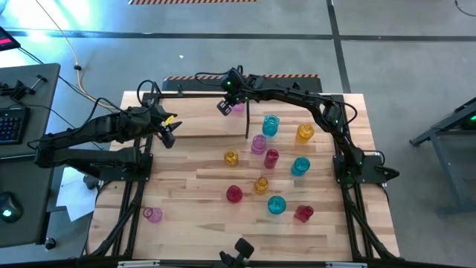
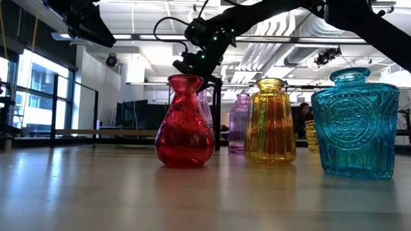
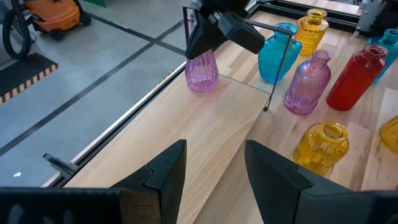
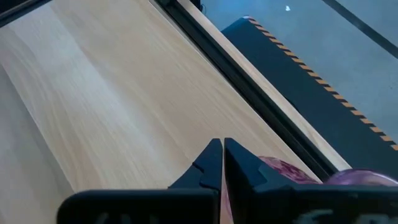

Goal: Sort vases onto shelf
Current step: Put the top right purple vase on the shelf, then put the top left blue vase on the shelf

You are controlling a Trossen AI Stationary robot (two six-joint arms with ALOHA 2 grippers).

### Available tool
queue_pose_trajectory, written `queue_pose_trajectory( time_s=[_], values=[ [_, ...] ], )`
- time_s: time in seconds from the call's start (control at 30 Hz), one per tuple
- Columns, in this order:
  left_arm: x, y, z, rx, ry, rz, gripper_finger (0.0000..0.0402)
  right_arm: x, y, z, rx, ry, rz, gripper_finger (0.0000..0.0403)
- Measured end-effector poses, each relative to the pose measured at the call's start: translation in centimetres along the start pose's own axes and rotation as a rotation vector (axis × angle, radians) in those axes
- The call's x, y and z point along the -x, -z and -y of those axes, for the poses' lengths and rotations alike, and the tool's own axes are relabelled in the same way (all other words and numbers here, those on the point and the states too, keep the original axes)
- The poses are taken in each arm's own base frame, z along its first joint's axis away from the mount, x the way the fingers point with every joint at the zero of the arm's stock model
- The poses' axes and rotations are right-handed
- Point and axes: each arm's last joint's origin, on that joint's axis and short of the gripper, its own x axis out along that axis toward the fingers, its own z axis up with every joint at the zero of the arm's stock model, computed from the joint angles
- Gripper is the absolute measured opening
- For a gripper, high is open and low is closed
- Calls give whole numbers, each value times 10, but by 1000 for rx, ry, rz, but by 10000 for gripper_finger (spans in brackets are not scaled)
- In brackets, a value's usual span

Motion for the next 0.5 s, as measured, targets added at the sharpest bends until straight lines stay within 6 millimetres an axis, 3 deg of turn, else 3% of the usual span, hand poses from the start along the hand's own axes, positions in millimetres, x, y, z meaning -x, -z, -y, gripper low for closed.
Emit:
queue_pose_trajectory(
  time_s=[0.27,0.5],
  values=[
    [0,0,0,0,0,0,157,1,1,-6,8,-57,-13,0],
    [0,0,0,1,0,0,157,4,8,-29,119,-45,-27,0]
  ],
)
